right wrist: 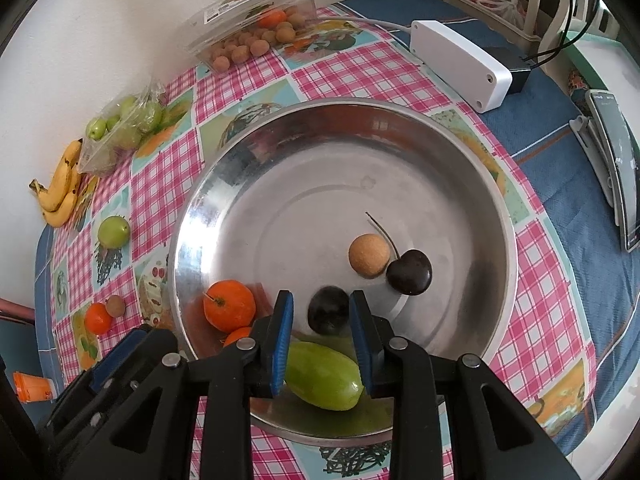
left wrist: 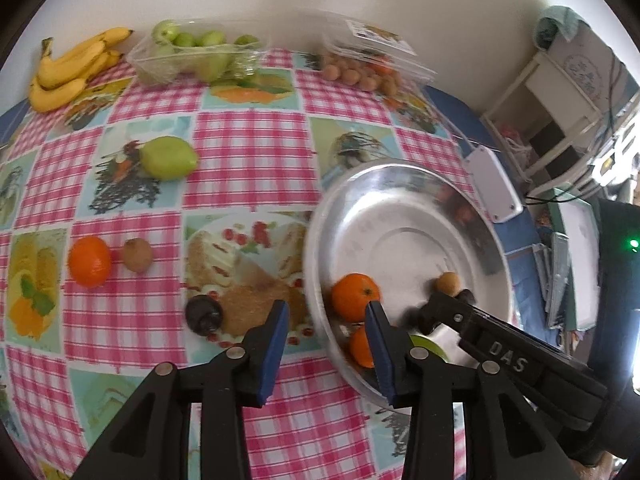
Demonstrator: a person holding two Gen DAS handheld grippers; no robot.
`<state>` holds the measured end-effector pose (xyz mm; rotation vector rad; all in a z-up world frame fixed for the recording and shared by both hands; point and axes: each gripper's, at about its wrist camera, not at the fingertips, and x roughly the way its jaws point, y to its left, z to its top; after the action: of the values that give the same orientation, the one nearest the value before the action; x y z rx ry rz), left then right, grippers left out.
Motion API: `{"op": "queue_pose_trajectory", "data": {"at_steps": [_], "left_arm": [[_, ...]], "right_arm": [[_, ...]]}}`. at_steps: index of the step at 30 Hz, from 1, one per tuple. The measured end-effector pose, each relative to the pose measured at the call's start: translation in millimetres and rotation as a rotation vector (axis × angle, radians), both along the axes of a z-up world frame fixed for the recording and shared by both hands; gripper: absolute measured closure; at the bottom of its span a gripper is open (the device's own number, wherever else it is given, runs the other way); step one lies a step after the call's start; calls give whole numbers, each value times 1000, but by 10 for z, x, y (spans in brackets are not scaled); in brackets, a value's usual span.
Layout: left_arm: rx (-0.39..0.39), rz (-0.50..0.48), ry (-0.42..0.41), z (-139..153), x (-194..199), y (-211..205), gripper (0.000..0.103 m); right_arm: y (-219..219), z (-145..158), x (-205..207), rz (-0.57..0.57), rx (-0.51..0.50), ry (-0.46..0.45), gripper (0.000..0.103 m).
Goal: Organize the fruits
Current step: 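Open the right tool to drop the plum in the bowl while the left tool releases the tangerine, then withdraw both tools from the steel bowl back toward the remaining fruit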
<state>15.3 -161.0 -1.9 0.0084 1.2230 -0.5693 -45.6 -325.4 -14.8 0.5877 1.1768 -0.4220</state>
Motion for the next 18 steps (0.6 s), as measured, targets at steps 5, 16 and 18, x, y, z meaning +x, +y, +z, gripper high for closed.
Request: {"op": "queue_pose_trajectory", "data": {"at_steps": [5, 16, 18], "left_arm": [[66, 52, -24, -5, 67, 130, 55], [188, 151, -54, -55, 213, 362, 28], [206, 161, -61, -71, 231, 379, 25]], "right_arm": [[8, -19, 23, 12, -1, 8, 67], [33, -22, 49, 22, -31, 23, 48], [52, -22, 69, 35, -40, 26, 48]]}}
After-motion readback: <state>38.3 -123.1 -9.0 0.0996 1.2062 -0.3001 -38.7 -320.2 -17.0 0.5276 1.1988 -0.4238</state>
